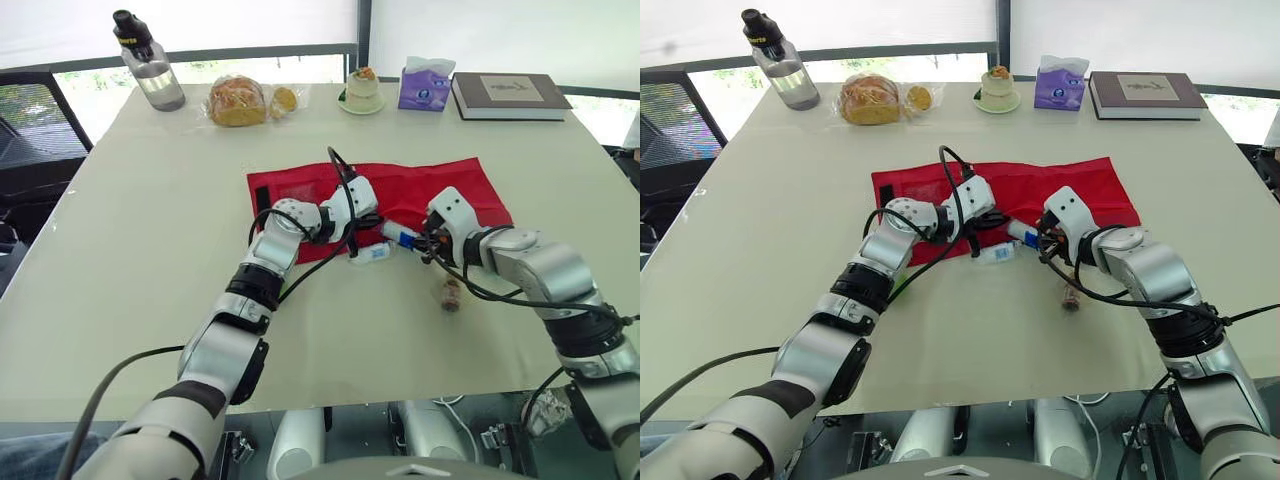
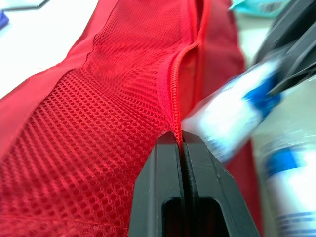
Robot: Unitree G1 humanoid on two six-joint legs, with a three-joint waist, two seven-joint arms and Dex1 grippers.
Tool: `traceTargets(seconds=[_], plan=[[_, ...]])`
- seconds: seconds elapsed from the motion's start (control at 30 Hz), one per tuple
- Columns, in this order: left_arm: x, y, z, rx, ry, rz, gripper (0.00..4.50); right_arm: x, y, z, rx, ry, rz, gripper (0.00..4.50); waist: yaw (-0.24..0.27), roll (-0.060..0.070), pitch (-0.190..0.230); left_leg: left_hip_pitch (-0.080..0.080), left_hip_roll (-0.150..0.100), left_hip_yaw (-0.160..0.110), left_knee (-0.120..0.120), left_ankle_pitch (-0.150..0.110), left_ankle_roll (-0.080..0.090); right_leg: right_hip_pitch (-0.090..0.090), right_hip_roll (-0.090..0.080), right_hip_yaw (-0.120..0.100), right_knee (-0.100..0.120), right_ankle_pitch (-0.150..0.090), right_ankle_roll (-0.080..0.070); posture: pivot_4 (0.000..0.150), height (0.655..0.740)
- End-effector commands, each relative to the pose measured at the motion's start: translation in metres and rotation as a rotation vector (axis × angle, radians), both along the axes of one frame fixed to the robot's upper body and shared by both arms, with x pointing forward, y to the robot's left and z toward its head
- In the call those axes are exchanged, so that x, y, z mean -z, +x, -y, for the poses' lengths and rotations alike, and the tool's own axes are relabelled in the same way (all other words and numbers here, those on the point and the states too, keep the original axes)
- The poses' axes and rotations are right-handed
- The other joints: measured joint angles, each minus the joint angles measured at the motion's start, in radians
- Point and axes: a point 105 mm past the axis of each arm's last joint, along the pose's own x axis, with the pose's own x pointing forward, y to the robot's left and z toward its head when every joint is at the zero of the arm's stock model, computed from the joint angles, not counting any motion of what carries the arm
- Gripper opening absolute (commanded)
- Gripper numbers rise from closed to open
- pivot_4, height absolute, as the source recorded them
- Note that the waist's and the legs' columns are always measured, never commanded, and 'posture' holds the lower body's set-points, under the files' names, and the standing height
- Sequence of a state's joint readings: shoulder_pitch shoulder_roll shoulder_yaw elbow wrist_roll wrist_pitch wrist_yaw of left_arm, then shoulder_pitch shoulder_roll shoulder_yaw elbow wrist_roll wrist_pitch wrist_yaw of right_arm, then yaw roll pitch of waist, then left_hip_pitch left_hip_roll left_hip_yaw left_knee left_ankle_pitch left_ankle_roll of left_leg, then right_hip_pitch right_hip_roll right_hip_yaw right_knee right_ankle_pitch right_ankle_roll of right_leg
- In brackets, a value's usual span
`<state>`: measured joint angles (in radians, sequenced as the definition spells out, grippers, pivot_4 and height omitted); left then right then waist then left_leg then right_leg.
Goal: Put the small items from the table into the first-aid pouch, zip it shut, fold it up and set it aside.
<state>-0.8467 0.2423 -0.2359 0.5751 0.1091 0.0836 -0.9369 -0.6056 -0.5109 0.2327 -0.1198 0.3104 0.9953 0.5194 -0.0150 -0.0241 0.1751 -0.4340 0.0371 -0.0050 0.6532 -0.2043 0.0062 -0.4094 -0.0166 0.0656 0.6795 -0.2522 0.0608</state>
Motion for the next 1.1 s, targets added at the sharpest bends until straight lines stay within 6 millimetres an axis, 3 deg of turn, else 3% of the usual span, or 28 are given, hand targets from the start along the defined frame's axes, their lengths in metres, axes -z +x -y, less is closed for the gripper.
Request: traceTargets(seconds=[0.03, 0.2, 0.4, 0.6, 0.97, 1.1], plan=[[-0.004, -0.013, 0.016, 0.081, -0.011, 0.006, 0.00, -0.006, 0.011, 0.007, 0.108, 0.044, 0.043, 0.05, 0.001, 0.000, 0.000, 0.000, 0.000, 0.000, 0.000, 0.000, 0.000, 0.000, 0.000, 0.000, 0.000, 0.000, 0.000, 0.150, 0.7400], [-0.002, -0.011, 0.012, 0.071, 0.004, 0.008, 0.00, -0.013, 0.014, 0.000, 0.148, 0.134, 0.048, 0.05, 0.002, 0.000, 0.000, 0.000, 0.000, 0.000, 0.000, 0.000, 0.000, 0.000, 0.000, 0.000, -0.001, 0.000, 0.000, 0.150, 0.7400], [-0.004, 0.000, 0.003, 0.027, 0.020, 0.032, 0.00, -0.022, 0.011, 0.007, 0.160, 0.147, 0.060, 0.05, 0.002, 0.000, 0.000, 0.000, 0.000, 0.000, 0.000, 0.000, 0.000, 0.000, 0.000, 0.000, -0.001, 0.000, 0.000, 0.150, 0.7400], [-0.007, 0.002, 0.005, 0.039, 0.016, 0.045, 0.00, -0.020, 0.011, -0.001, 0.154, 0.172, 0.040, 0.05, -0.002, 0.000, 0.000, 0.000, 0.000, 0.000, -0.001, 0.000, 0.000, 0.000, 0.000, 0.000, -0.001, 0.000, 0.000, 0.150, 0.7400], [-0.011, 0.001, 0.014, 0.062, -0.041, 0.035, 0.00, -0.008, 0.022, -0.046, 0.131, 0.254, 0.000, 0.05, -0.002, 0.000, 0.000, 0.000, 0.000, 0.000, -0.001, 0.000, 0.000, 0.000, 0.000, 0.000, -0.001, 0.000, 0.000, 0.150, 0.7400], [-0.012, 0.002, 0.013, 0.056, -0.063, 0.024, 0.00, -0.009, 0.022, -0.041, 0.120, 0.233, 0.020, 1.80, -0.003, 0.000, 0.000, 0.000, 0.000, 0.000, -0.001, 0.000, 0.000, 0.000, 0.000, 0.000, -0.001, 0.000, 0.000, 0.150, 0.7400]])
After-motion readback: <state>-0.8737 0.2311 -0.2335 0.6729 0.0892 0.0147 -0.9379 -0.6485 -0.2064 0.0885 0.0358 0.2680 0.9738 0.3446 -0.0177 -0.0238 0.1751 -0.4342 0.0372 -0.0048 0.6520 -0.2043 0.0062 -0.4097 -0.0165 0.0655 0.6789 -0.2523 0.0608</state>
